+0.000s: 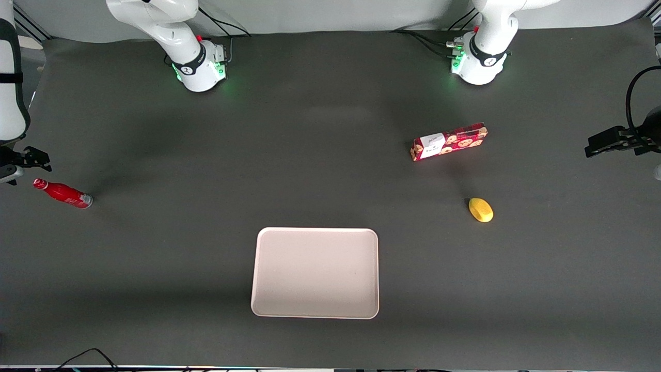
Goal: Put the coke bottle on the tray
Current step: 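Close the right gripper around the bottle's cap end, then lift the bottle and carry it with the right gripper toward the white tray, then lower the bottle onto the tray and open the right gripper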
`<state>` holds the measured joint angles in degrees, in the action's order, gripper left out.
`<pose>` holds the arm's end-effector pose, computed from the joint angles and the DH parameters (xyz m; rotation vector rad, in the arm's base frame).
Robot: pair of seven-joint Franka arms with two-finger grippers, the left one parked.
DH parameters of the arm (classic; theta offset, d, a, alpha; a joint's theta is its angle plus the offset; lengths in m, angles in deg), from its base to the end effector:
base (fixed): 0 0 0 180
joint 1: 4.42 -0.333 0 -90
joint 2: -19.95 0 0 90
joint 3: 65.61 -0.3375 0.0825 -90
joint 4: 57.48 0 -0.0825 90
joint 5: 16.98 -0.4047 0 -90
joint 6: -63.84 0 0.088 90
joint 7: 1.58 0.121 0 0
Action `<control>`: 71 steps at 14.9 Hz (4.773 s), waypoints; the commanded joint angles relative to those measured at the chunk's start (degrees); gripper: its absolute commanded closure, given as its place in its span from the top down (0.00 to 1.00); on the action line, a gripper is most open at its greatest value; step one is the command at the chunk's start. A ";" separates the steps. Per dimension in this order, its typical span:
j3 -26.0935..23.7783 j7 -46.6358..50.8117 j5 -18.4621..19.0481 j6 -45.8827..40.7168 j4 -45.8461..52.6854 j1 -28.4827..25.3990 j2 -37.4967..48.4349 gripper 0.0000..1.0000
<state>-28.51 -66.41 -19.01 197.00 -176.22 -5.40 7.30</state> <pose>0.4939 -0.3481 0.3465 2.9235 0.7380 -0.0490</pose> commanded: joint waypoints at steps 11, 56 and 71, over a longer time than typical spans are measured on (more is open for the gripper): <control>0.51 -7.24 -7.29 1.48 1.50 -0.68 -3.69 0.66; -54.15 103.66 4.65 -38.01 54.94 -7.62 -18.79 0.00; -57.23 117.66 17.59 -20.31 54.23 -10.00 -33.67 0.57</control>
<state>-85.11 49.25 -3.24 176.25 -124.18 -15.14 -25.10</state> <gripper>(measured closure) 0.687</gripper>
